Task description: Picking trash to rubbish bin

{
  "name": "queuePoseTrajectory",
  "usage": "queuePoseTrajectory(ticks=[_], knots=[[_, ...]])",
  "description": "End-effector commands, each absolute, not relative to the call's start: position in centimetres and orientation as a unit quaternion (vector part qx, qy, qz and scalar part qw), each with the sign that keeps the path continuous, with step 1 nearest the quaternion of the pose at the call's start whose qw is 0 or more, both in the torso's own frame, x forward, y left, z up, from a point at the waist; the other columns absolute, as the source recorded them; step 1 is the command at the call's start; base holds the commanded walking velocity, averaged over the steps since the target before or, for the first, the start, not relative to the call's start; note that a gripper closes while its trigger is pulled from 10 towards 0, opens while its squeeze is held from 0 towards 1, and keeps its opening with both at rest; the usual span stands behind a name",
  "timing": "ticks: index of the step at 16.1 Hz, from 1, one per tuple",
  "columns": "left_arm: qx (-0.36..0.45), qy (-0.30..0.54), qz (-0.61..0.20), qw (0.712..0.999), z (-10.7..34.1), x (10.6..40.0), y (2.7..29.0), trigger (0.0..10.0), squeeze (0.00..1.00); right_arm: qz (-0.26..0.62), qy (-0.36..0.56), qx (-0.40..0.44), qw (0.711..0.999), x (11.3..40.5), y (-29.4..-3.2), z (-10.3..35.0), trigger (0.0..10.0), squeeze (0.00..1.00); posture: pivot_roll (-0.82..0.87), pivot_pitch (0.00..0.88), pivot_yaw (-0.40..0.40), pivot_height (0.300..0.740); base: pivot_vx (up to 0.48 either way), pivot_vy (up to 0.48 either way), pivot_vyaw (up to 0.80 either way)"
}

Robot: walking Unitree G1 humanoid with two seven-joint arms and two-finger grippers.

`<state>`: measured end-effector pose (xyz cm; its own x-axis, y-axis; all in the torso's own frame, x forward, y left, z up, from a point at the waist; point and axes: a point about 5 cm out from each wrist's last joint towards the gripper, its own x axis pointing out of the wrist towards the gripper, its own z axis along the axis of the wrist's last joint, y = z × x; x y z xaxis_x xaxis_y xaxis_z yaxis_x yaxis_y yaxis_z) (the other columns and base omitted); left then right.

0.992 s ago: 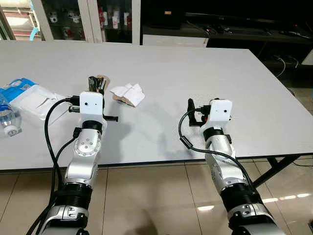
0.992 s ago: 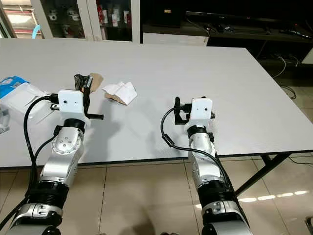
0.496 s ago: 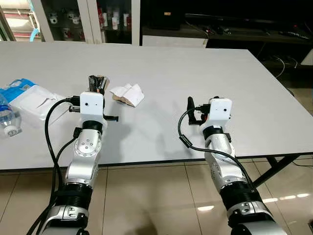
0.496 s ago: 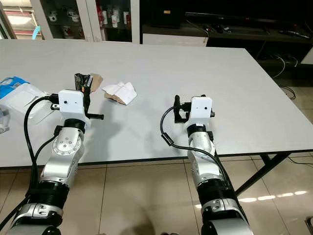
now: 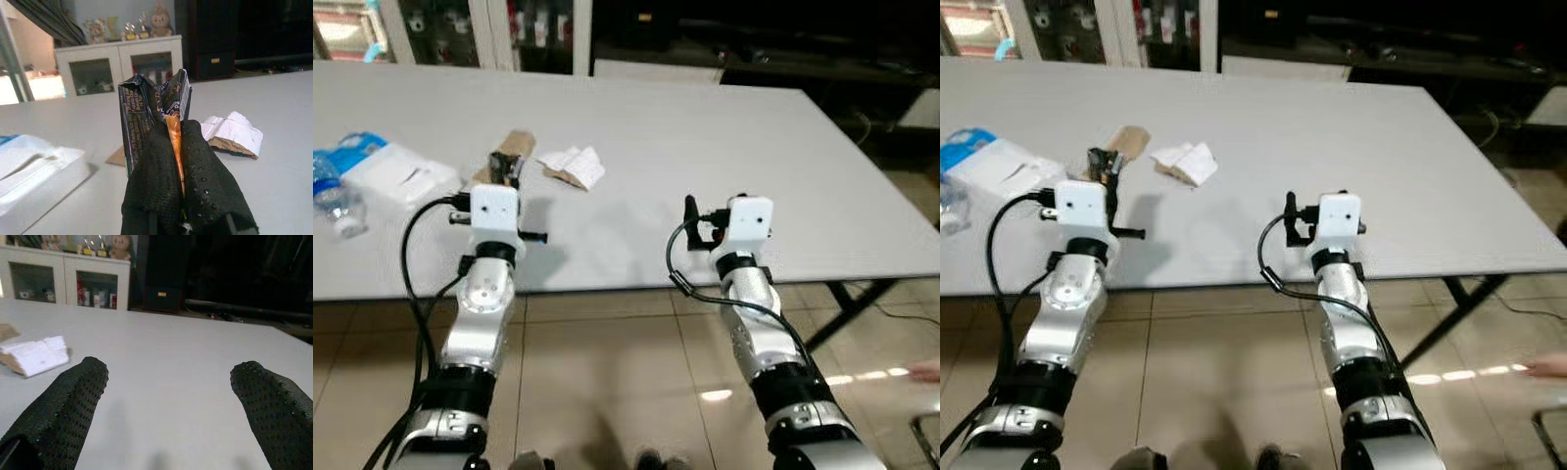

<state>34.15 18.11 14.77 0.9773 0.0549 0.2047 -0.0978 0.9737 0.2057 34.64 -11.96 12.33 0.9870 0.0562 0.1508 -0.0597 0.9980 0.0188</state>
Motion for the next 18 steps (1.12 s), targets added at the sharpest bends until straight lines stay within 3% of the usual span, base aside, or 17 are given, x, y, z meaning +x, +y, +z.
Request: queuePoseTrajectory(ticks=[1, 16, 18], knots=[[0.110, -0.100, 0.029, 0.989, 14.7, 34.2, 17.4, 10.0, 0.00, 0.023, -0.077, 0.008, 0.997, 34.7, -12.6, 12.3, 10.0, 0.00, 0.01, 0.000, -0.083, 0.740, -0.307, 0.000, 0.00], [0.112, -0.090, 0.027, 0.989, 14.3, 34.2, 17.3, 10.0, 0.00, 0.026, -0.053, 0.010, 0.998, 34.6, -12.6, 11.5, 10.0, 0.00, 0.01, 0.002, -0.084, 0.740, -0.298, 0.000, 0.00], [0.095, -0.050, 0.020, 0.994, 13.0, 34.4, 17.2, 10.0, 0.00, 0.028, -0.038, 0.018, 0.999, 34.6, -12.8, 11.0, 10.0, 0.00, 0.01, 0.006, -0.087, 0.740, 0.000, 0.000, 0.00]])
